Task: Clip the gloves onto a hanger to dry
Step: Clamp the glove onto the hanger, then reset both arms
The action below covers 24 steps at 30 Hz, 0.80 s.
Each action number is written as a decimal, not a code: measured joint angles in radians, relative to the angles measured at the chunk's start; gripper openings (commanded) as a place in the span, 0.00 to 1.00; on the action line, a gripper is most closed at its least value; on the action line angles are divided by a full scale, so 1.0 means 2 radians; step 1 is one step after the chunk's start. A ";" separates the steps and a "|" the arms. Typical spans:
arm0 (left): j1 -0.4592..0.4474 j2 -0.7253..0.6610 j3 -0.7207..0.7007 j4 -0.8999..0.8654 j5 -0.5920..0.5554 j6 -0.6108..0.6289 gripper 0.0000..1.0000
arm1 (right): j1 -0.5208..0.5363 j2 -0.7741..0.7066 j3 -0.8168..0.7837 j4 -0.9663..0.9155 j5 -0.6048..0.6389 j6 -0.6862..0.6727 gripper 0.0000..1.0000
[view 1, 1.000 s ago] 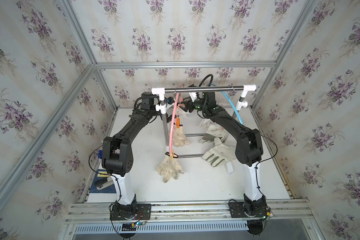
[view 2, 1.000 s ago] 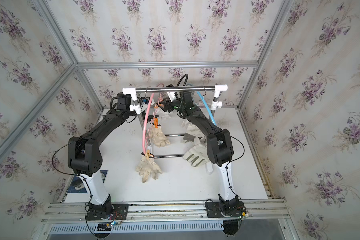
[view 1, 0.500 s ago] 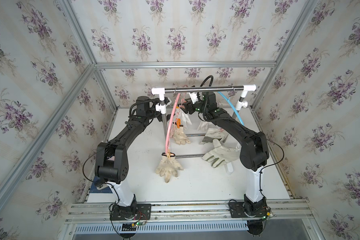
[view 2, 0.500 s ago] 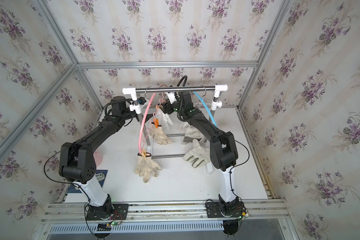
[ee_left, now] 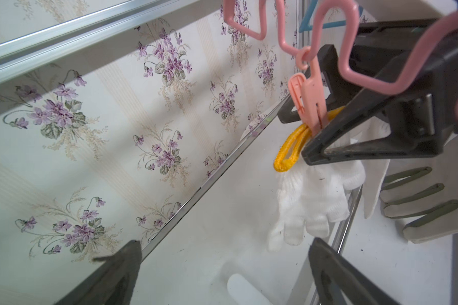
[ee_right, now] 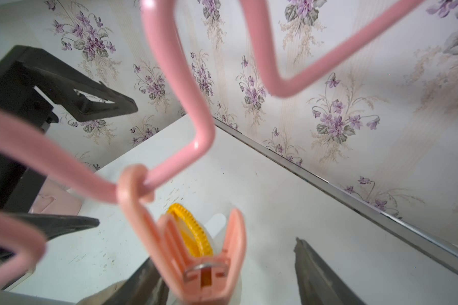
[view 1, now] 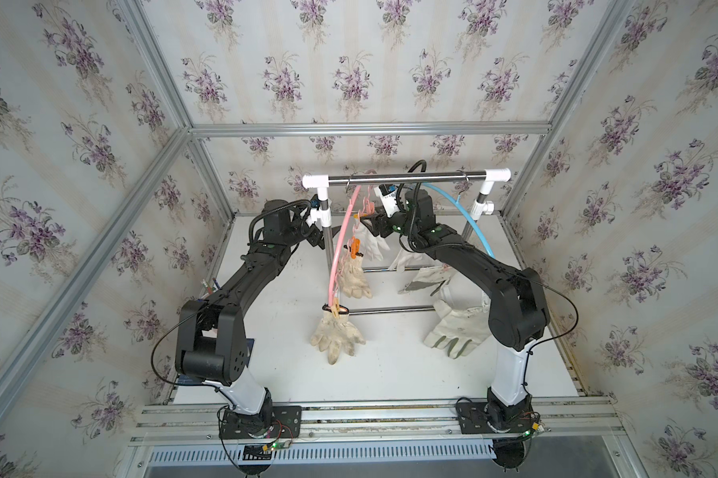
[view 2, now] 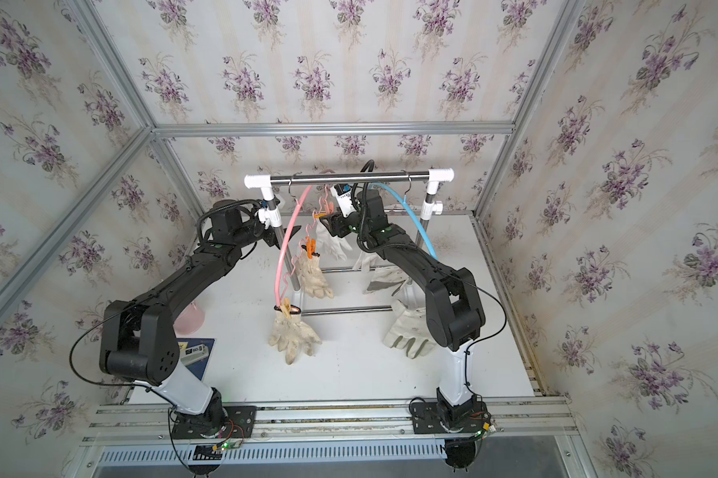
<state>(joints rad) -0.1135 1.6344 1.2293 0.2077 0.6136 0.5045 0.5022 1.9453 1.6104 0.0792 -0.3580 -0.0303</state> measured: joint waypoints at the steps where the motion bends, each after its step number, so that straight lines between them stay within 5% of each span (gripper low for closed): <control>1: 0.000 -0.006 -0.005 0.001 -0.007 -0.001 1.00 | 0.001 -0.002 -0.006 0.001 0.001 0.000 0.73; 24: 0.000 -0.134 -0.120 0.034 -0.112 -0.075 1.00 | 0.084 -0.126 -0.160 0.036 0.115 -0.070 0.76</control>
<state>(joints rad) -0.1131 1.3655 0.9894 0.2752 0.3893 0.3550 0.6693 1.6924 1.2900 0.1509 -0.1287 -0.1707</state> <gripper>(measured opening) 0.999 0.759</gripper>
